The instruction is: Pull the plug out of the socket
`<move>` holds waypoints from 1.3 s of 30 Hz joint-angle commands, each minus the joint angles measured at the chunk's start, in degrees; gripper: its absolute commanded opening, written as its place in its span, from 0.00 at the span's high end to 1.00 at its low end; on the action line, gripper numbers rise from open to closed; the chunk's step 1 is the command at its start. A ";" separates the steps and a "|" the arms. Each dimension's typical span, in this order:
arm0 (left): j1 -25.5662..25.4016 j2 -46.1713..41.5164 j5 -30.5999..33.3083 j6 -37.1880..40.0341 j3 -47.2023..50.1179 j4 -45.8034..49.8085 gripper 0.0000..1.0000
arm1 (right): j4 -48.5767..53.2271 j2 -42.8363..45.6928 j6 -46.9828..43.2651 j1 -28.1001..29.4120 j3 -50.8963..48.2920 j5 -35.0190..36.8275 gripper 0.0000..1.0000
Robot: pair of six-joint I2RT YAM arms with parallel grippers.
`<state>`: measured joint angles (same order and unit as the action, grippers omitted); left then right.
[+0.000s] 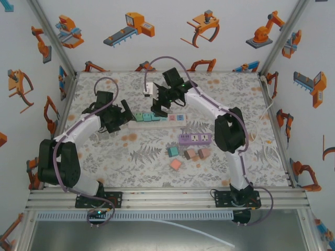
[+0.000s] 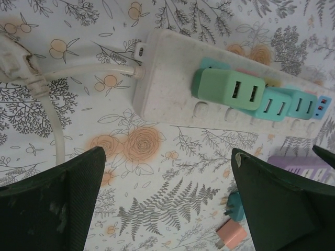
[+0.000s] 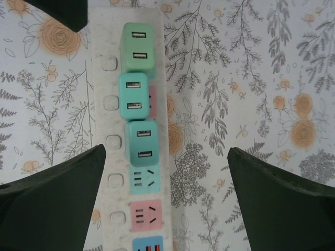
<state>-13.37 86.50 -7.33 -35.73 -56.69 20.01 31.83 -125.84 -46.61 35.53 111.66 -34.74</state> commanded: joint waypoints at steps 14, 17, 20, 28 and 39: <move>0.90 7.86 -3.04 2.97 -1.73 0.02 0.26 | 9.74 -9.01 -2.26 -0.06 7.80 -4.63 0.36; 0.62 9.00 -2.61 2.88 -2.08 -0.31 0.29 | 10.53 -10.02 -2.01 -0.02 9.11 -6.18 0.48; 0.49 10.27 -2.20 2.56 -2.63 -0.32 0.31 | 10.53 -10.30 -1.91 -0.03 9.28 -7.12 0.59; -0.91 13.34 -0.72 2.59 -3.41 -0.23 0.35 | 10.39 -9.60 -2.00 0.05 8.50 -7.75 0.77; -3.06 15.22 6.25 1.30 -1.77 2.16 0.45 | 8.94 -7.21 -1.61 0.15 8.12 -11.32 0.86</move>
<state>-15.75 99.11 -7.70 -34.17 -59.99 19.22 41.15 -134.89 -48.47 35.42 119.09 -41.06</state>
